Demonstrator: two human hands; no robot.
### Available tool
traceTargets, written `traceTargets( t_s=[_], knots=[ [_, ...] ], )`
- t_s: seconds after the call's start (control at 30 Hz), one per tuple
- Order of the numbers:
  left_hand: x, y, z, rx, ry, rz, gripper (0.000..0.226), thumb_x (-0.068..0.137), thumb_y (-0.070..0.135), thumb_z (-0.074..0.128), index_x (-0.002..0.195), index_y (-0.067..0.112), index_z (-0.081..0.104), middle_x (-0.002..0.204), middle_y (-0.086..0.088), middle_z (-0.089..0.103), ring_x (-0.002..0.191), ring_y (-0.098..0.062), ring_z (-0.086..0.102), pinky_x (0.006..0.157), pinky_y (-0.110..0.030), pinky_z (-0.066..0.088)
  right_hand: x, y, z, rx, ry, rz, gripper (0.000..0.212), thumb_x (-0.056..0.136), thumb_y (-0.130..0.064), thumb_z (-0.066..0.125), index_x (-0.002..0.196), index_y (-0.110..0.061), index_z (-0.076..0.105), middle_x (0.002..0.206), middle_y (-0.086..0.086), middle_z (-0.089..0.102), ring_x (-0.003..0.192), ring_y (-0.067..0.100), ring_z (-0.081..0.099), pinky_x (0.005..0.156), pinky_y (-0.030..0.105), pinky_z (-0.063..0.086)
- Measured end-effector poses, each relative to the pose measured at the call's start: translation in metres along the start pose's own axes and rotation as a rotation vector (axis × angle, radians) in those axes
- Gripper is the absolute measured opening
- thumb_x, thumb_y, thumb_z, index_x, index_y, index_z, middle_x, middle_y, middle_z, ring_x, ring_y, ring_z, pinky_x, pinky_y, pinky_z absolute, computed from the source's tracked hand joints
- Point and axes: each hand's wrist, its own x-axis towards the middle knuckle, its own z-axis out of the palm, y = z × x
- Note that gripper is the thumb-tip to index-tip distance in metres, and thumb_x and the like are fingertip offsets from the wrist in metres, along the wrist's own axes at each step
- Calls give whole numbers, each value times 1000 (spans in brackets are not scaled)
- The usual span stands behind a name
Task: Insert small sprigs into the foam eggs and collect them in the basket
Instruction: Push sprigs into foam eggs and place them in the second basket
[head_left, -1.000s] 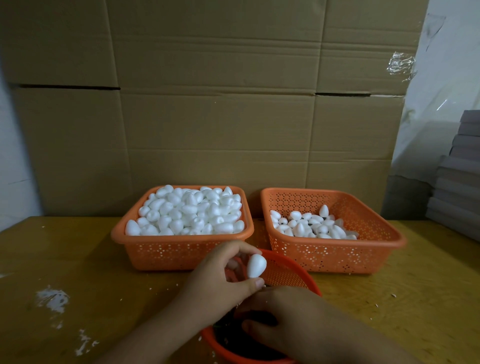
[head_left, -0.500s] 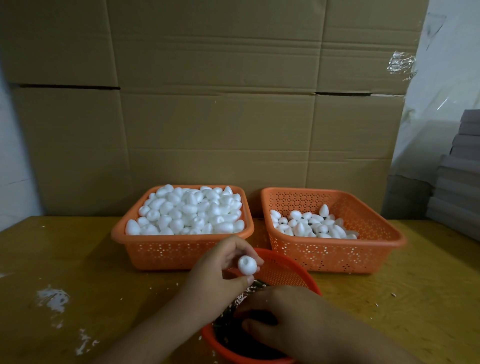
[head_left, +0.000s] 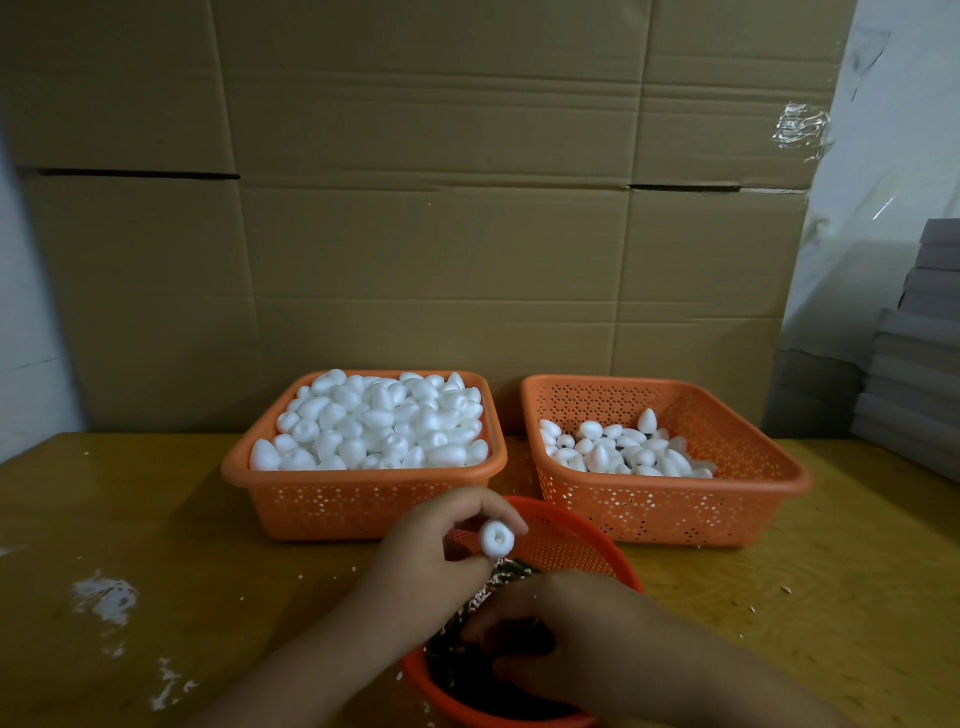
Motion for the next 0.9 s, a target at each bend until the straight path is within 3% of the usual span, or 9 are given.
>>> traceTargets(
  t_s=[0.1,0.23,0.47,0.67,0.9],
  knots=[
    [0,2,0,-26,-10,-18,46,81,-2,67,96,41,67,103,13,71,103,-10,66,88,-31,53,1,1,0,5,-22,-4,37,86,-33,62,118,-51,57,121,-23,62,105,-5,58,94,25,49],
    [-1,5,2,-91,-13,-34,36,75,25,74,102,46,64,103,15,72,100,-4,67,81,-12,48,1,1,0,7,-34,4,37,87,-33,61,117,-54,55,117,-23,63,101,-4,60,90,27,51],
    [-1,4,5,-163,29,-48,33,71,65,62,94,41,66,88,7,72,87,-9,68,75,-23,51,1,1,1,-4,-24,10,36,86,-37,62,118,-52,56,114,-20,66,97,-2,62,88,27,52],
    [0,4,4,-188,20,-51,38,76,66,54,79,31,68,74,2,70,71,-7,65,67,-18,49,1,0,1,-19,-11,9,36,85,-39,63,117,-54,56,114,-20,65,97,-3,61,87,22,51],
    [0,2,6,-209,28,-75,41,80,66,46,73,31,68,71,-2,70,67,-10,66,64,-19,50,0,0,1,-25,-19,3,38,85,-39,63,117,-56,54,117,-23,61,98,-5,60,88,23,50]
  ],
)
